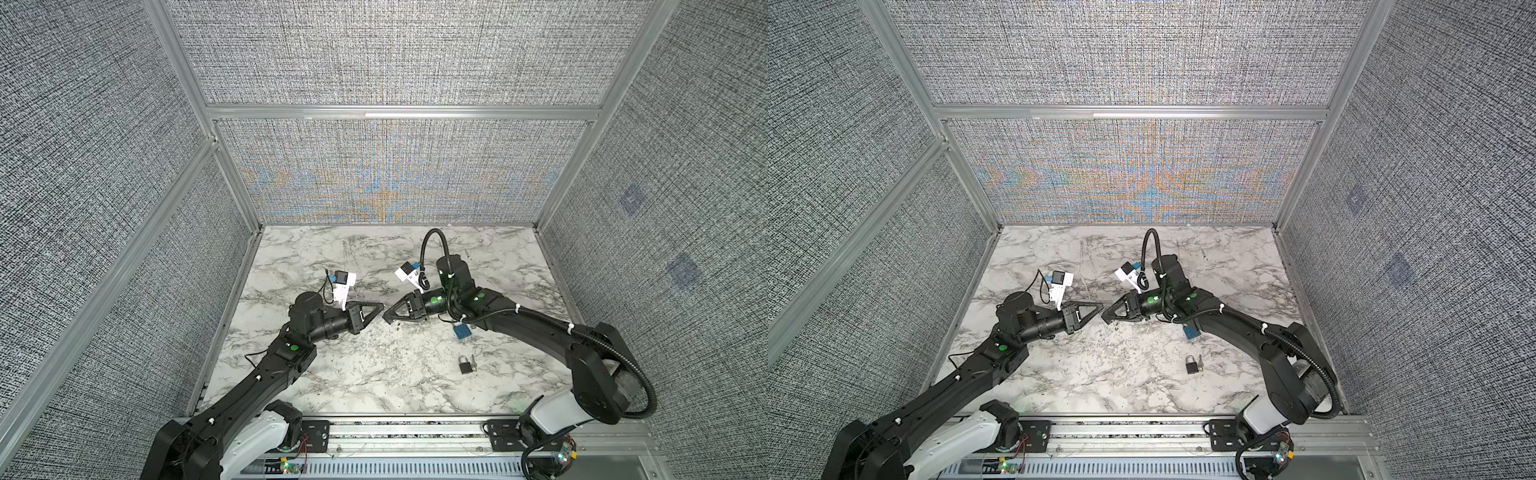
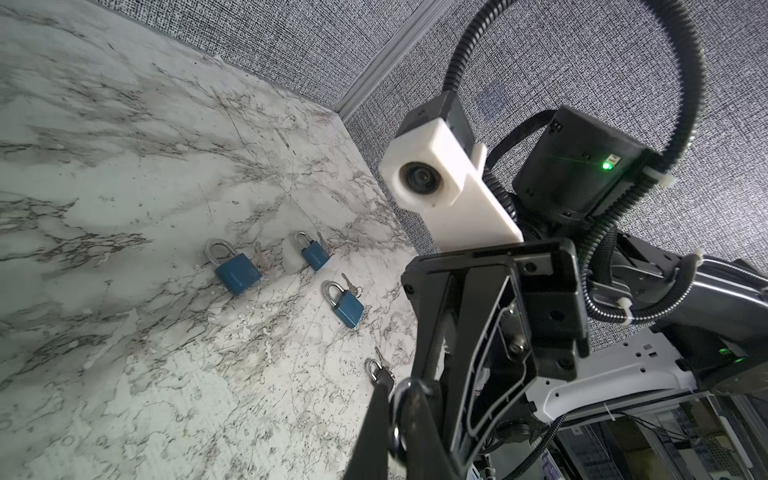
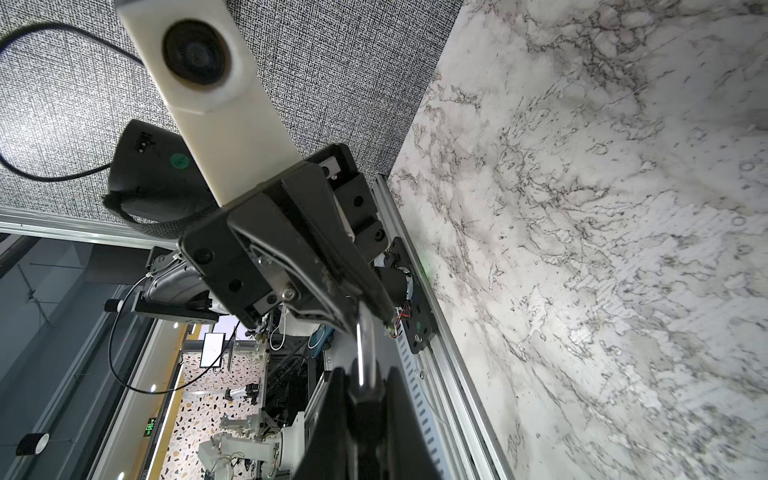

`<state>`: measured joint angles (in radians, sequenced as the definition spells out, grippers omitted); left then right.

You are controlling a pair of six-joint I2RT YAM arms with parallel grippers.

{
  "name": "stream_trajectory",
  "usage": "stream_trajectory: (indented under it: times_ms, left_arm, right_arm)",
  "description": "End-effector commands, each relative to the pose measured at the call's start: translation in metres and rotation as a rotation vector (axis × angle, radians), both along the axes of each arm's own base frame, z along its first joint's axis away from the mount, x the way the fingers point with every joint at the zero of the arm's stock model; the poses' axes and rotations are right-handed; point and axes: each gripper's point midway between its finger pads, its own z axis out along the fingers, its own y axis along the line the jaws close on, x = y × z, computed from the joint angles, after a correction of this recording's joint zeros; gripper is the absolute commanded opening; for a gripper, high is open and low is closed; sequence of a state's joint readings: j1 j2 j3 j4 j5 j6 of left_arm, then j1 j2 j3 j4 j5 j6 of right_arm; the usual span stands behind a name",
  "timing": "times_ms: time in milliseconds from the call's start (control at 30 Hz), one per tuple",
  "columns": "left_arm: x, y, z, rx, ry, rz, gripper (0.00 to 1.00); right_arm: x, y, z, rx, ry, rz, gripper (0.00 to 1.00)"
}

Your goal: Lock with the key

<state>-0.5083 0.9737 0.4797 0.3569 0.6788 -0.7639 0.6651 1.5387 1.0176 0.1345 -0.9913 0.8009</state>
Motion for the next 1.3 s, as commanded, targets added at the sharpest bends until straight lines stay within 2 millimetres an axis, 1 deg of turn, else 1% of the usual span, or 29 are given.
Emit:
stream_trajectory:
  times_ms: [0, 233, 700, 833, 967, 1033, 1133, 1167, 1267]
  left_arm:
    - [-0.052, -0.013, -0.014, -0.002, 0.106, -0.268, 0.00]
    - [-0.052, -0.013, -0.015, -0.010, 0.113, -0.259, 0.00]
    - [-0.055, -0.016, -0.014, -0.027, 0.122, -0.271, 0.00]
    - [-0.048, -0.013, -0.015, -0.004, 0.114, -0.219, 0.00]
    - [-0.029, -0.005, -0.019, 0.062, 0.120, -0.097, 0.00]
    - [-0.020, -0.001, -0.016, 0.072, 0.108, -0.047, 0.00]
    - [-0.010, 0.004, -0.006, 0.057, 0.083, -0.018, 0.19]
    - [-0.008, 0.005, -0.004, 0.049, 0.080, -0.019, 0.23]
    - [-0.001, 0.006, 0.001, 0.023, 0.080, -0.023, 0.27]
  right_arm:
    - [0.041, 0.010, 0.036, 0.093, -0.217, -0.161, 0.00]
    - [0.054, 0.010, 0.035, 0.081, -0.235, -0.214, 0.00]
    - [0.071, 0.017, 0.027, 0.067, -0.235, -0.255, 0.00]
    - [0.070, 0.016, 0.025, 0.064, -0.237, -0.253, 0.00]
    - [0.061, 0.012, 0.016, 0.050, -0.227, -0.235, 0.00]
    - [0.054, 0.009, 0.010, 0.044, -0.214, -0.220, 0.00]
    - [0.044, 0.004, 0.004, 0.039, -0.200, -0.208, 0.00]
    - [0.042, 0.003, 0.004, 0.042, -0.196, -0.203, 0.00]
    - [0.034, 0.002, 0.004, 0.045, -0.190, -0.184, 0.00]
